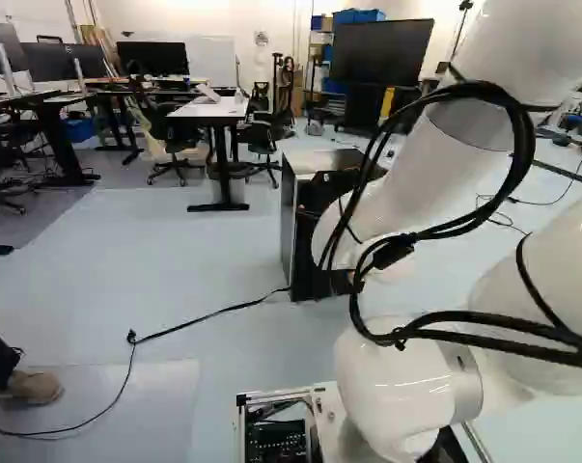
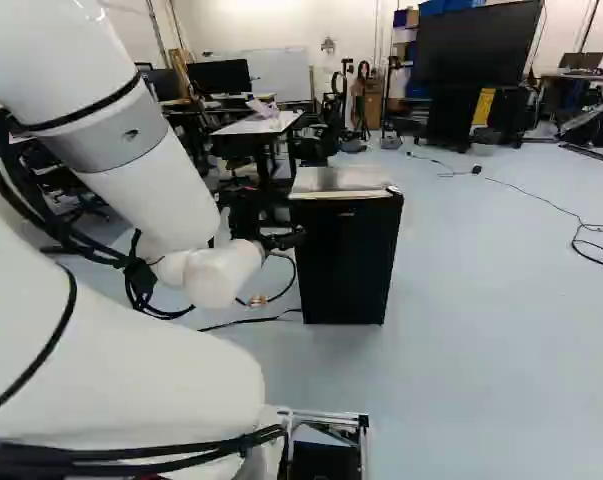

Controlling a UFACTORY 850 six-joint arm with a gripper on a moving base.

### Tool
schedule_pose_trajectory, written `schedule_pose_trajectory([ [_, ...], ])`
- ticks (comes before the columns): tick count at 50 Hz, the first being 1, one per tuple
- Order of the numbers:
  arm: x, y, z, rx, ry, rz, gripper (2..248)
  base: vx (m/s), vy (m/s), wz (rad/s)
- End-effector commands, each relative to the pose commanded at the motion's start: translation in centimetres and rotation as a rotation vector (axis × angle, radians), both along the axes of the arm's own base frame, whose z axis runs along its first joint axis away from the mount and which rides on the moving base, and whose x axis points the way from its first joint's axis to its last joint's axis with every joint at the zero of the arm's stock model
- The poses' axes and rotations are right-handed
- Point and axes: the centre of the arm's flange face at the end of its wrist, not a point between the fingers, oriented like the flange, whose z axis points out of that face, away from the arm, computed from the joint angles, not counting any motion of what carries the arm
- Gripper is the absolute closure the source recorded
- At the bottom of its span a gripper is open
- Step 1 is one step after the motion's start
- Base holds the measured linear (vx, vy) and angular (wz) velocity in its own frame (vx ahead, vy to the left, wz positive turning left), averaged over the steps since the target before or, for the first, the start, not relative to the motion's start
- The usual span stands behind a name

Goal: Open the fridge door

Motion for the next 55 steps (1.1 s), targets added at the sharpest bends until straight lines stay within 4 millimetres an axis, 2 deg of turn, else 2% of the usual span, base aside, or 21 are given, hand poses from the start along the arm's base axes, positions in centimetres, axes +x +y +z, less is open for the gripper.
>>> schedule_pose_trajectory([
  [31,0.04,0.0,0.01,0.0,0.0,0.0,3,0.0,0.0,0.0],
  [55,0.99,0.0,0.14,0.0,0.005,0.0,3,0.0,0.0,0.0],
])
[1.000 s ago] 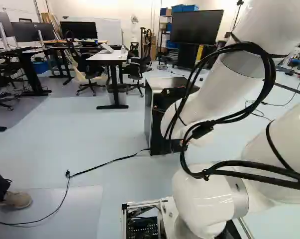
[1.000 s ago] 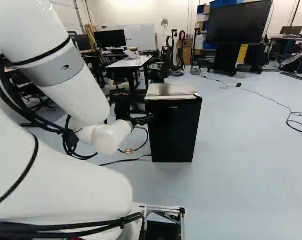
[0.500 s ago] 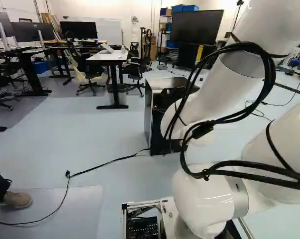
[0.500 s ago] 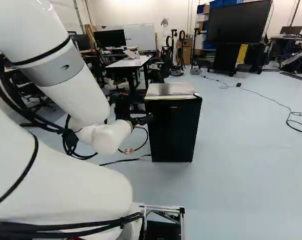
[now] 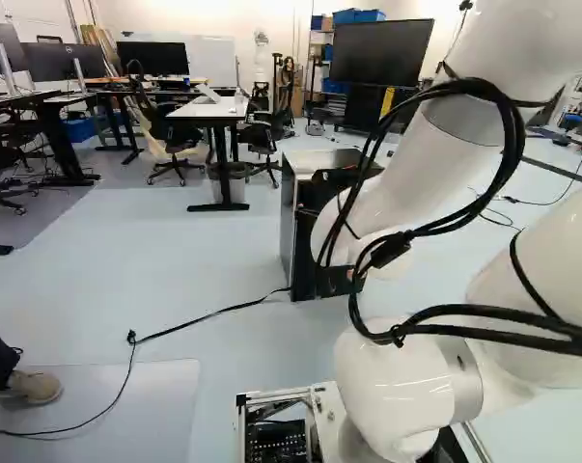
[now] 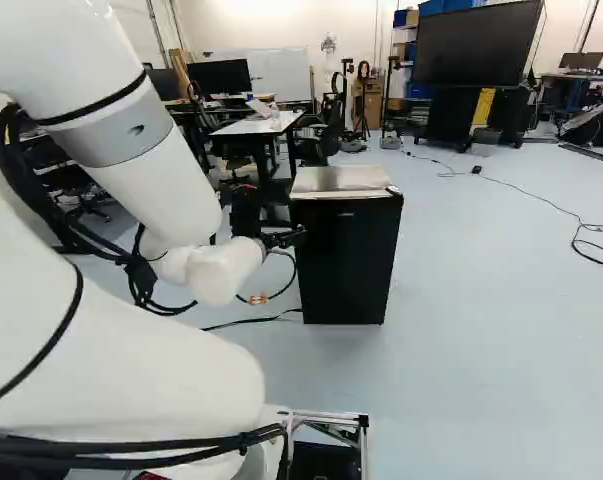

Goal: Open the fridge door

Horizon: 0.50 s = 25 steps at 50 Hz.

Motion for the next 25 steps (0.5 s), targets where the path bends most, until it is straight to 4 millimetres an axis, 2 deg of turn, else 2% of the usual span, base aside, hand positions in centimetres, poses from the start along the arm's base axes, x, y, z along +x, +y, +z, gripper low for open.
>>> schedule_pose_trajectory([
  [25,1.4,0.0,0.2,0.0,0.005,0.0,3,0.0,0.0,0.0],
])
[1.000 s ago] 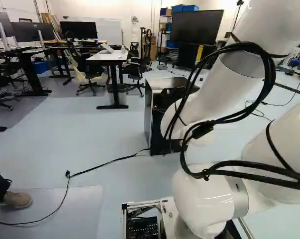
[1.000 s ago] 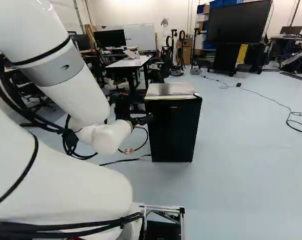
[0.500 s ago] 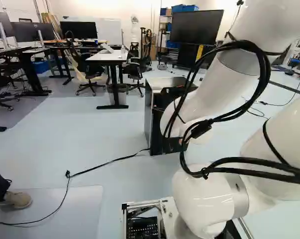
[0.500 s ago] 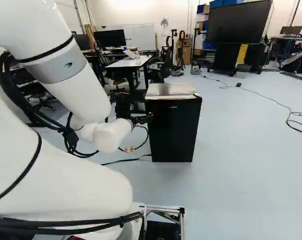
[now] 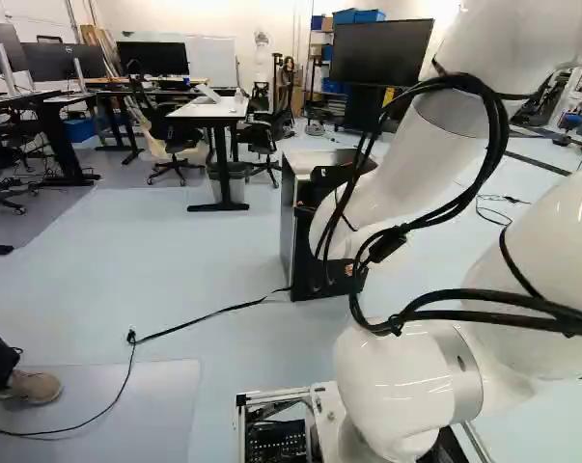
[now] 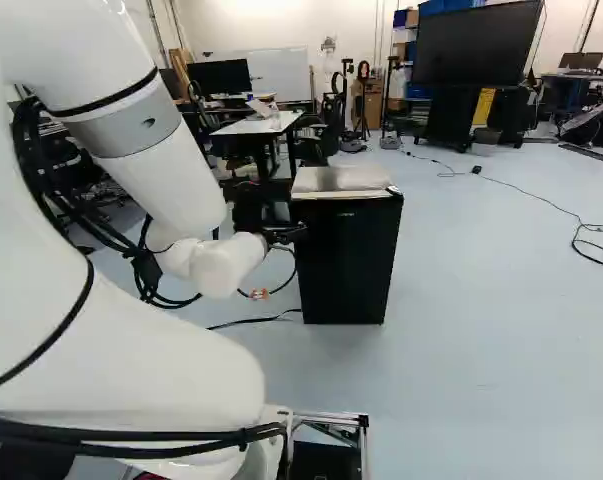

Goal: Open the fridge door

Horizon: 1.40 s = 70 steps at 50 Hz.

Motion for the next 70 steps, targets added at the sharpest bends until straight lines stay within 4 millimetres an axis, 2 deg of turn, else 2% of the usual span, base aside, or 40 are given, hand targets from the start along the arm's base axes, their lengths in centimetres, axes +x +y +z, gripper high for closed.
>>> schedule_pose_trajectory([
  [48,4.0,0.0,0.3,0.0,0.009,0.0,3,0.0,0.0,0.0],
  [70,6.7,0.1,0.4,0.0,0.011,0.004,3,0.0,0.0,0.0],
])
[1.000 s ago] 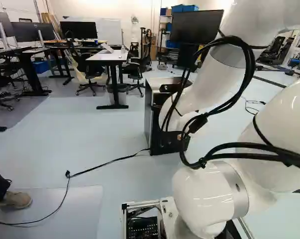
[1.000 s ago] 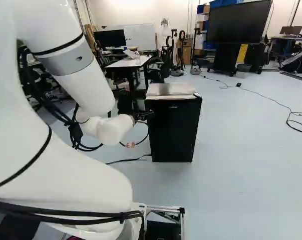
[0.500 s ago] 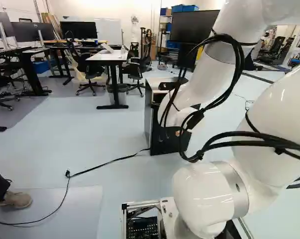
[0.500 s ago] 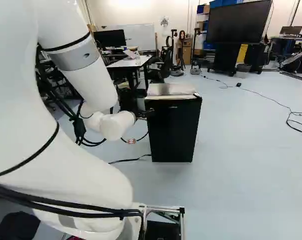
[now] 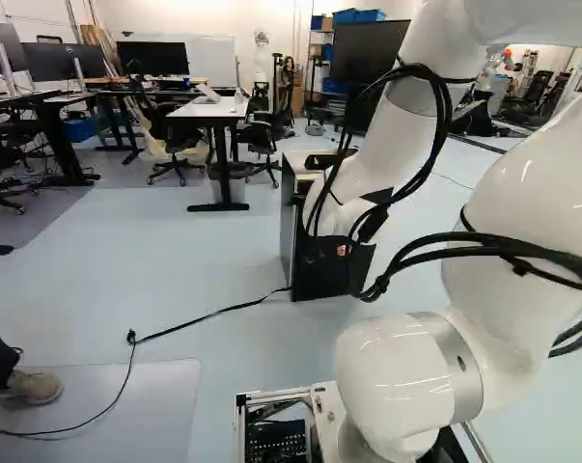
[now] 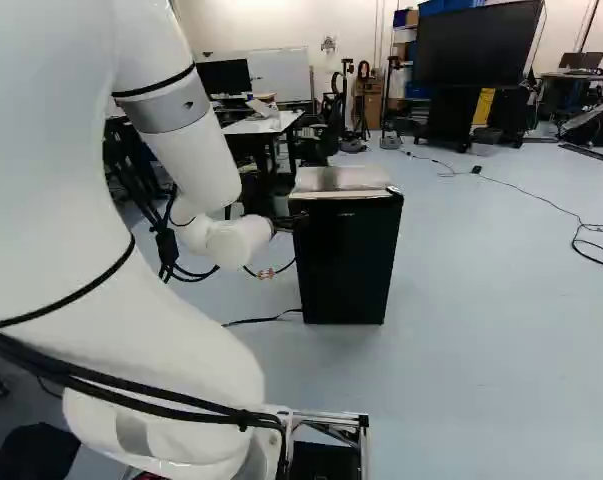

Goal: Open the fridge door

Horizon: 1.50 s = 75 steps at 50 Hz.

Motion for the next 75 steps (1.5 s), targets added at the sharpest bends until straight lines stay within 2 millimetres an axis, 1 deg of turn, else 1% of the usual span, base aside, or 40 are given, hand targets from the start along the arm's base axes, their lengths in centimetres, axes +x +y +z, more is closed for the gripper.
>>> schedule_pose_trajectory([
  [18,2.3,0.6,0.0,0.008,-0.001,-0.004,3,0.0,0.0,0.0],
  [35,4.1,1.9,0.0,0.03,-0.003,-0.02,3,0.0,0.0,0.0],
  [46,4.7,3.1,0.0,0.046,-0.002,-0.029,3,0.0,0.0,0.0],
  [66,4.8,5.2,0.0,0.077,-0.002,-0.048,3,0.0,0.0,0.0],
  [75,5.2,6.1,0.0,0.095,-0.008,-0.069,3,0.0,0.0,0.0],
])
